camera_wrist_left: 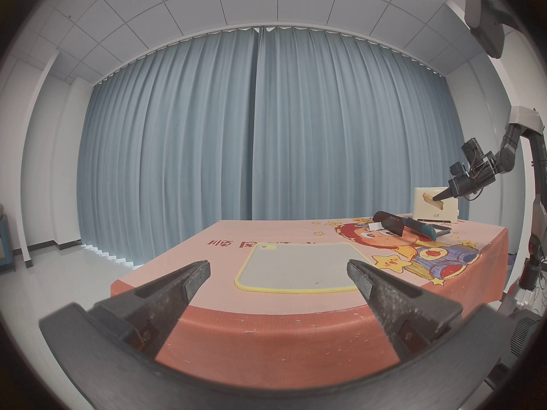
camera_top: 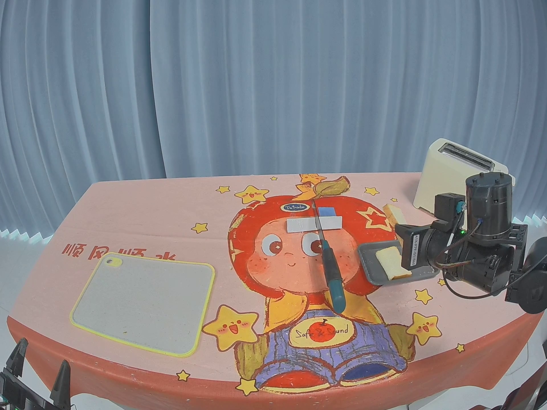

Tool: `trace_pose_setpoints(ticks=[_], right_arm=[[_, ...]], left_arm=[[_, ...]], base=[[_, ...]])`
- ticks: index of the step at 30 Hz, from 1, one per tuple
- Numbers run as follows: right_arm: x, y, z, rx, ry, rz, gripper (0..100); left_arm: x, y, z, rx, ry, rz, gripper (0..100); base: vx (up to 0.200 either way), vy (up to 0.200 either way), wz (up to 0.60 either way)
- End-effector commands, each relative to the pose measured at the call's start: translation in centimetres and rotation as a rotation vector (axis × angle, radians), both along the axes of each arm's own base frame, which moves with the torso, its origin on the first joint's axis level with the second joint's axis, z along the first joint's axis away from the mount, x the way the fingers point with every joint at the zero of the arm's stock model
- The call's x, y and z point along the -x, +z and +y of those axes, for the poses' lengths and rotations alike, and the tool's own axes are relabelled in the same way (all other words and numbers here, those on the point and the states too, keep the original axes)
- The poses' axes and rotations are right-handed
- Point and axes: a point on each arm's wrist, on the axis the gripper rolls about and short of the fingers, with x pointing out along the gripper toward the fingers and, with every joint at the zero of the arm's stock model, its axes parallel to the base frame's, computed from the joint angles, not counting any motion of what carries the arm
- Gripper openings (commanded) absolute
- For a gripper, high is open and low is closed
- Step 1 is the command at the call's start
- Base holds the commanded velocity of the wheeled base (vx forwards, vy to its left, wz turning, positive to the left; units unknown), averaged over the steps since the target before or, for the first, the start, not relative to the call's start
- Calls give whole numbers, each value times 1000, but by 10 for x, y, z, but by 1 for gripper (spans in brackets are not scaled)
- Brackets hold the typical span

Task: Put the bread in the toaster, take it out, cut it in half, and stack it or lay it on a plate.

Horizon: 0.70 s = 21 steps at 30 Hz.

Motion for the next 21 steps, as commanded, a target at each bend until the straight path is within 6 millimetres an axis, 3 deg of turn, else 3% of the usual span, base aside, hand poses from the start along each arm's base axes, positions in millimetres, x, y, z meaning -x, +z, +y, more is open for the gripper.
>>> trace_pose_setpoints(ticks=[1,14,21], right_arm=[[0,-2,0,4,0,6,0],[-4,-24,3,62,2,83,0],[-5,-28,3,77,-14,88,0]], left_arm=[[0,-5,0,-1,-1,1,100],[0,-5,0,-3,1,1,100],[0,-5,0,-1,-1,0,100]], base=[[0,0,0],[0,0,0],[-171,0,0]])
